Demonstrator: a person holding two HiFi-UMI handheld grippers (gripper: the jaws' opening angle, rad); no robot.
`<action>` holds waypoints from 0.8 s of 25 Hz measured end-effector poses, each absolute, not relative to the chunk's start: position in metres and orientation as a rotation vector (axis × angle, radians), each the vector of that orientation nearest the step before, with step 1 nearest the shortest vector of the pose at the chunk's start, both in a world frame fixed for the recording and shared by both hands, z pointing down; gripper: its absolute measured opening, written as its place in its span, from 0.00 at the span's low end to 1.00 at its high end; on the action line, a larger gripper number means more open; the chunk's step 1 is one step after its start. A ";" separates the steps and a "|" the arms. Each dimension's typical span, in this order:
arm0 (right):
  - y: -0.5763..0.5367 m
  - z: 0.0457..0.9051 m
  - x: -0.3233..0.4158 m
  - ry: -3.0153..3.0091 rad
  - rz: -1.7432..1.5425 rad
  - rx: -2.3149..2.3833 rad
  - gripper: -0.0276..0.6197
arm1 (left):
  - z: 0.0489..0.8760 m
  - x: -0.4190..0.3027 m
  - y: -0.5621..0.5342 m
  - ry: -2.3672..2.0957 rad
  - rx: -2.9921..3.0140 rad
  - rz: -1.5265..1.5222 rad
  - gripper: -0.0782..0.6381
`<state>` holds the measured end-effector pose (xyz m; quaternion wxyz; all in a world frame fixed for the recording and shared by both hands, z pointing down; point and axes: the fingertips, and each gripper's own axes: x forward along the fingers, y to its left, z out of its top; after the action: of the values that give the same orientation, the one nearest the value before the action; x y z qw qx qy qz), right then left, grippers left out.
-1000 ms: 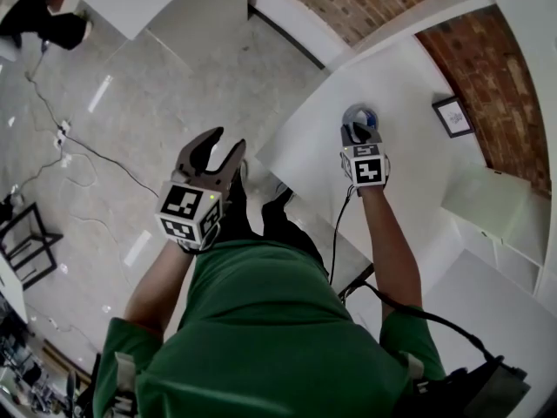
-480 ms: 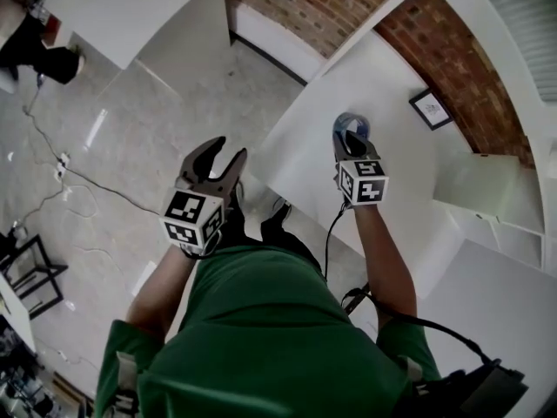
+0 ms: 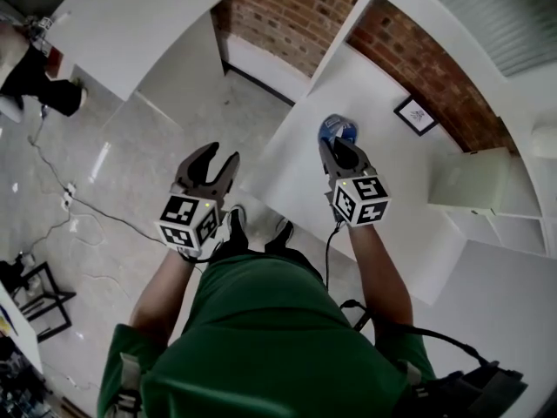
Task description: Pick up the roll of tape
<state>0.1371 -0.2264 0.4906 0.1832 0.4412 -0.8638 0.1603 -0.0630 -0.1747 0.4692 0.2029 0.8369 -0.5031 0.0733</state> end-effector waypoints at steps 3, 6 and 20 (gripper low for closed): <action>-0.225 0.466 0.135 -2.487 0.433 1.262 0.15 | 0.457 -0.066 -0.178 -1.427 2.348 0.191 0.38; -0.221 0.447 0.134 -2.523 0.419 1.274 0.15 | 0.443 -0.066 -0.179 -1.435 2.366 0.167 0.38; -0.217 0.398 0.146 -2.598 0.335 1.373 0.15 | 0.415 -0.051 -0.189 -1.414 2.423 0.100 0.38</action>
<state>0.1459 -0.2174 0.3983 0.0919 0.4622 -0.8747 0.1129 -0.0506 -0.1887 0.4146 0.1666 0.8511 -0.4966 0.0352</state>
